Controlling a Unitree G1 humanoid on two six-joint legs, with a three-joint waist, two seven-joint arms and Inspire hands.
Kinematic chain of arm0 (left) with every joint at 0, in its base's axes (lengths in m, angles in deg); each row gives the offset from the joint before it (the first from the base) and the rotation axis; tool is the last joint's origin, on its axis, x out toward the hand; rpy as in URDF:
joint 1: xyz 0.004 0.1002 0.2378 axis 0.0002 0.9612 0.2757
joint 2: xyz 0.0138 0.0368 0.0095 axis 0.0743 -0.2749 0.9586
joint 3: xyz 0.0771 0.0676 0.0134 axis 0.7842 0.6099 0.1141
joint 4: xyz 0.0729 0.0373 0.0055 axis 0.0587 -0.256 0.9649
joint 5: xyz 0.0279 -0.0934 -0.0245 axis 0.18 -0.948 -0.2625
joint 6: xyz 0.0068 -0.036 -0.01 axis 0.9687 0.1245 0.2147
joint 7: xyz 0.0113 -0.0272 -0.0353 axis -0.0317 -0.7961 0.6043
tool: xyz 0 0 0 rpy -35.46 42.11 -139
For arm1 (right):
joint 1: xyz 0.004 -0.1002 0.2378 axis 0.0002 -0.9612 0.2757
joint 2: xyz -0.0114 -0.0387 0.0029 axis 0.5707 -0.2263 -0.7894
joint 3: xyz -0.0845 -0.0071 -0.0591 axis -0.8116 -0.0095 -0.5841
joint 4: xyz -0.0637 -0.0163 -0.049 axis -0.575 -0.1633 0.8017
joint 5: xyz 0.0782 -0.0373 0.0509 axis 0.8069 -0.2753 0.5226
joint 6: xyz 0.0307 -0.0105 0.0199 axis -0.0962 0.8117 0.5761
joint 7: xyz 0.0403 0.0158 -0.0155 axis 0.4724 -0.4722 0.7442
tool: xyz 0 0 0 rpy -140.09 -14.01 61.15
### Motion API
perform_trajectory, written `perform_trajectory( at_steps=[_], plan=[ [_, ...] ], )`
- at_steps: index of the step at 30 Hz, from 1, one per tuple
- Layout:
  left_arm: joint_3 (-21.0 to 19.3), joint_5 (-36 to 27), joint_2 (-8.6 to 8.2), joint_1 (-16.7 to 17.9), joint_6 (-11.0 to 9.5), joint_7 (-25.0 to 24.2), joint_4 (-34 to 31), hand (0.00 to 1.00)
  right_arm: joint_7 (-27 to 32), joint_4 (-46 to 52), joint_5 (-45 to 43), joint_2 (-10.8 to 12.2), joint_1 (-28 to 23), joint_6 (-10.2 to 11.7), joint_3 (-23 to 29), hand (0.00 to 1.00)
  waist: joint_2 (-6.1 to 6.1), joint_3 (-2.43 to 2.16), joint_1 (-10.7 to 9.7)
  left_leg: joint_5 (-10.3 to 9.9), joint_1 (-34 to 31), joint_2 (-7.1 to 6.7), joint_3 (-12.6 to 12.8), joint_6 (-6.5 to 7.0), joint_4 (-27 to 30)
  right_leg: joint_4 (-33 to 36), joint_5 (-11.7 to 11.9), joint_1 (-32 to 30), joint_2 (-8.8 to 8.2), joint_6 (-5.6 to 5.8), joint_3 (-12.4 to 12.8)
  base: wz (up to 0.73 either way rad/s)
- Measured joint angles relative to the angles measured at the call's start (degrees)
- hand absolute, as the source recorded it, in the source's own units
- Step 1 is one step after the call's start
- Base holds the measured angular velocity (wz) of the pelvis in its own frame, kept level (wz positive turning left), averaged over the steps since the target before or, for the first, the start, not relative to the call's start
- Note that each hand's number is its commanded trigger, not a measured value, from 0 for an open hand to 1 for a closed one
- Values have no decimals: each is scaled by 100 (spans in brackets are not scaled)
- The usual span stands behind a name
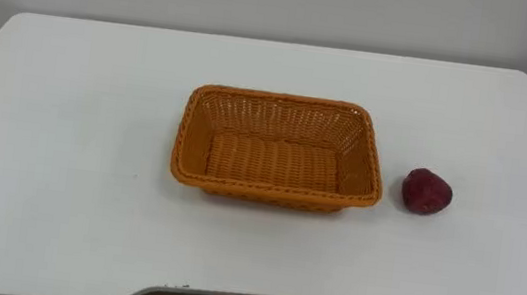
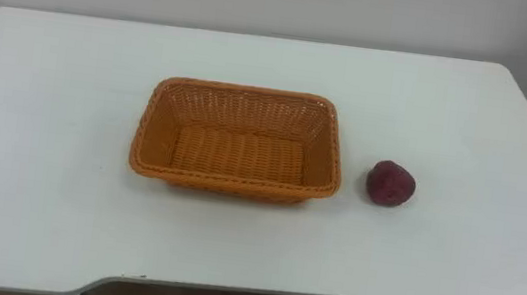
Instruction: Pick and place apple
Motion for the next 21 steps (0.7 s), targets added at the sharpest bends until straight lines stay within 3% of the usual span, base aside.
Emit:
perform_trajectory(
  at_steps=[12,17,21],
  plan=[
    [-29,-1,-1,12,-25,18,6,0,129,-4,150,42,-3,47,115,0,2,-11,1,0,8,0,9,0,-7,-7,-1,2,2,1,3,0],
    [-203,-76,-4,14,-115,78,6,0,443,24,1250,120,0,46,595,0,3,-8,-29,0,39,-1,13,0,8,3,-1,22,1,1,18,0],
    [-553,-293,-7,122,-268,229,-10,0,891,353,2676,108,6,72,1520,0,36,-12,-184,0,153,2,112,0,-43,24,-8,70,8,6,63,-9]
  ],
)
